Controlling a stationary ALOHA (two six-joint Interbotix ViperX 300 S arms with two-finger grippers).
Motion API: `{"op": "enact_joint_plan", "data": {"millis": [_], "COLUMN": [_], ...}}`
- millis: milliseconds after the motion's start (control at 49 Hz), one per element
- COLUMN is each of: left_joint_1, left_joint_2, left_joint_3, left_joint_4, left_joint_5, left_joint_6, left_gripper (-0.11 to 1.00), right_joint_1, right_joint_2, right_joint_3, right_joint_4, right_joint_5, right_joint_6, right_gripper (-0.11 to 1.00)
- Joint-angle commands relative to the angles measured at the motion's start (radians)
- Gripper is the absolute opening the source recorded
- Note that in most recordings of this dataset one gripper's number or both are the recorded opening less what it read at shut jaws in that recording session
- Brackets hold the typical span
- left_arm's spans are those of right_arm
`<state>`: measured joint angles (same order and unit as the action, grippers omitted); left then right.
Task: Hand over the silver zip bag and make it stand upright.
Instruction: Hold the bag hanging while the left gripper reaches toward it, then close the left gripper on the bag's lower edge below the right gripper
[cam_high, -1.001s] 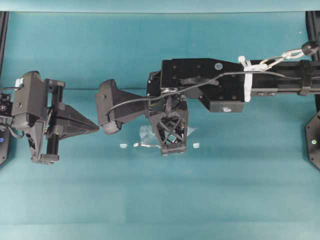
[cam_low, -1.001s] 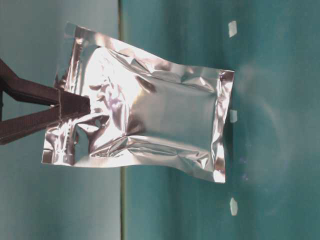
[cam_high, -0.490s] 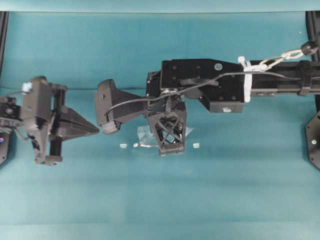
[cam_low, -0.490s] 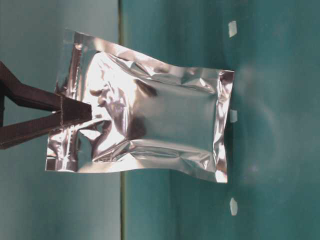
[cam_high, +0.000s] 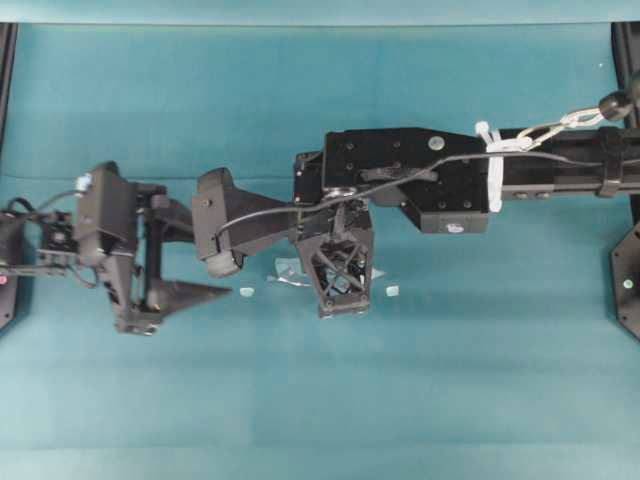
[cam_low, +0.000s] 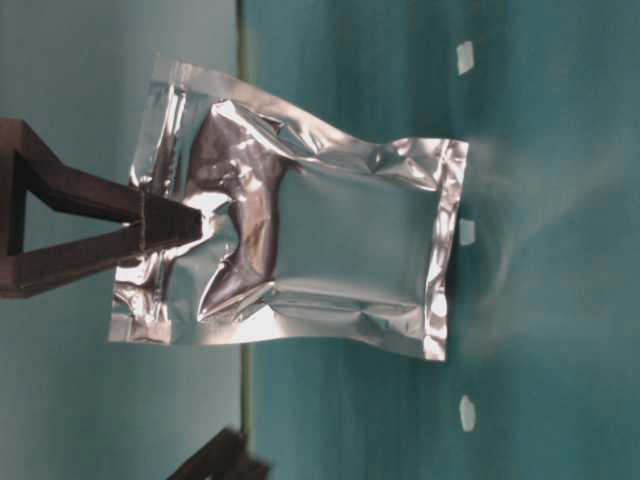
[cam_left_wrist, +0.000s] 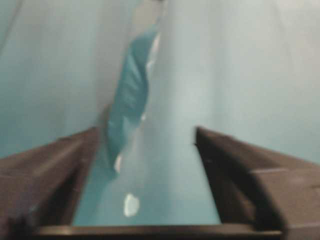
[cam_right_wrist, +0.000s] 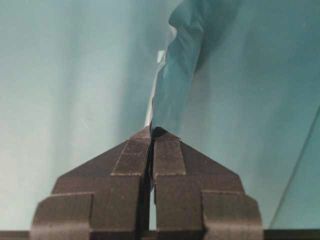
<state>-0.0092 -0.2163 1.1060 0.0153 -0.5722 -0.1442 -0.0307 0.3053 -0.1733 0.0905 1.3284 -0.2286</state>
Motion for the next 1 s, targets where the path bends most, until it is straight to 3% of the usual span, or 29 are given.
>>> {"op": "enact_joint_plan", "data": {"millis": [0, 82, 429, 756, 981], "left_joint_1": [0.0, 0.002, 0.018, 0.026, 0.034], "left_joint_2": [0.057, 0.118, 0.356, 0.472, 0.5], "left_joint_3": [-0.026, -0.043, -0.19, -0.287, -0.293], "left_joint_4": [0.002, 0.002, 0.002, 0.002, 0.002], "left_joint_5": [-0.061, -0.109, -0.206, -0.229, -0.229], "left_joint_6": [0.005, 0.005, -0.002, -0.005, -0.006], "left_gripper": [0.94, 0.9, 0.95, 0.95, 0.95], "right_joint_1": [0.002, 0.002, 0.0, 0.0, 0.002], "right_joint_2": [-0.021, -0.021, -0.023, -0.023, -0.025], "right_joint_3": [-0.005, -0.005, -0.002, 0.002, 0.005], "right_joint_4": [0.0, 0.0, 0.0, 0.0, 0.0], "right_joint_5": [-0.011, -0.014, -0.017, -0.034, -0.034], "right_joint_6": [-0.009, -0.011, -0.018, -0.021, -0.02], "right_gripper": [0.01, 0.01, 0.01, 0.01, 0.01]}}
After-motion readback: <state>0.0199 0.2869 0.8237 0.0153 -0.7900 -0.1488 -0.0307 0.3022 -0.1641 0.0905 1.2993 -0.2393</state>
